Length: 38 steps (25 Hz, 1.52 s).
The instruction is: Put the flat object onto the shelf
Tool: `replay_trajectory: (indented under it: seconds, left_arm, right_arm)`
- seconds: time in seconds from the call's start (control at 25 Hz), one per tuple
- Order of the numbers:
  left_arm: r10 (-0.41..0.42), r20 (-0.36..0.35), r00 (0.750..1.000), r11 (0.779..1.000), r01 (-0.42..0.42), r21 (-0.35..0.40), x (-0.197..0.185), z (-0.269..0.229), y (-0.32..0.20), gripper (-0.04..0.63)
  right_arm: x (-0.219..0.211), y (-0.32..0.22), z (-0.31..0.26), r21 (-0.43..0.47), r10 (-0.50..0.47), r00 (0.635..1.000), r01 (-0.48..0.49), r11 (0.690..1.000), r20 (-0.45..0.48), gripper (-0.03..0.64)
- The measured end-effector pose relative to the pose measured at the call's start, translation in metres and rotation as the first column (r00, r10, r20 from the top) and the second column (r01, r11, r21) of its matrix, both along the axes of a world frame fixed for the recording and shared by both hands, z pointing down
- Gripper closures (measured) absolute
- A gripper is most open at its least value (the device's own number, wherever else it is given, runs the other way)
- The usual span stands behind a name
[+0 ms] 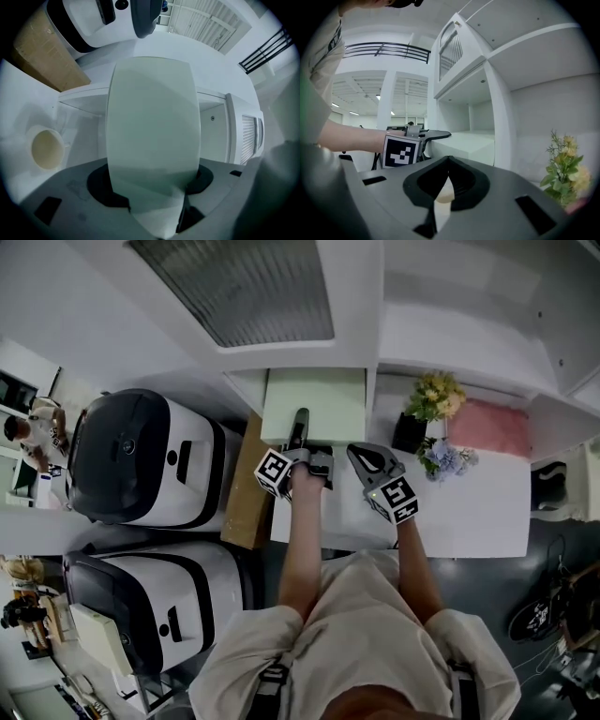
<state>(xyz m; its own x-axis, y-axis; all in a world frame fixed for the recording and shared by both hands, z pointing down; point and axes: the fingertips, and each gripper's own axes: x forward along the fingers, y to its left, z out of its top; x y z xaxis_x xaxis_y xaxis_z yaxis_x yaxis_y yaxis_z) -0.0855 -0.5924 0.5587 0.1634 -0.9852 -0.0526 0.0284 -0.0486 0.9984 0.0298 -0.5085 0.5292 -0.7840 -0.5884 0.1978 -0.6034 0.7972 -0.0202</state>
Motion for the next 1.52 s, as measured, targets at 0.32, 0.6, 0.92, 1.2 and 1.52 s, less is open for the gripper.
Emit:
replay_trajectory:
  seconds: [0.32,0.6,0.92,1.2,1.52]
  left_arm:
    - [0.055,0.004,0.998,0.998,-0.055,0.028,-0.001,-0.005,-0.015,0.324]
    - [0.083,-0.052,0.995,0.992,-0.078,0.095,0.009,-0.018,0.012,0.310]
    - [0.035,0.201,0.979,0.992,-0.059,0.114,-0.017,-0.015,0.085,0.310]
    - [-0.040,0.630,0.776,0.995,-0.028,0.098,-0.052,-0.041,0.137,0.311]
    - [-0.071,0.911,0.406,0.991,-0.074,0.110,-0.048,-0.073,0.182,0.311]
  right_arm:
    - [-0.013,-0.012,-0.002,0.018,-0.013,1.000,0.013,1.000,-0.007,0.549]
    - [-0.030,-0.013,-0.004,0.035,-0.020,0.999,0.022,0.999,-0.033,0.549]
    - [-0.040,-0.016,0.004,-0.038,0.076,0.997,-0.076,0.996,-0.007,0.549]
    - [-0.028,-0.001,-0.015,-0.046,0.173,0.984,-0.171,0.984,0.052,0.549]
    - [-0.001,0.052,-0.022,-0.060,0.257,0.962,-0.252,0.966,0.096,0.549]
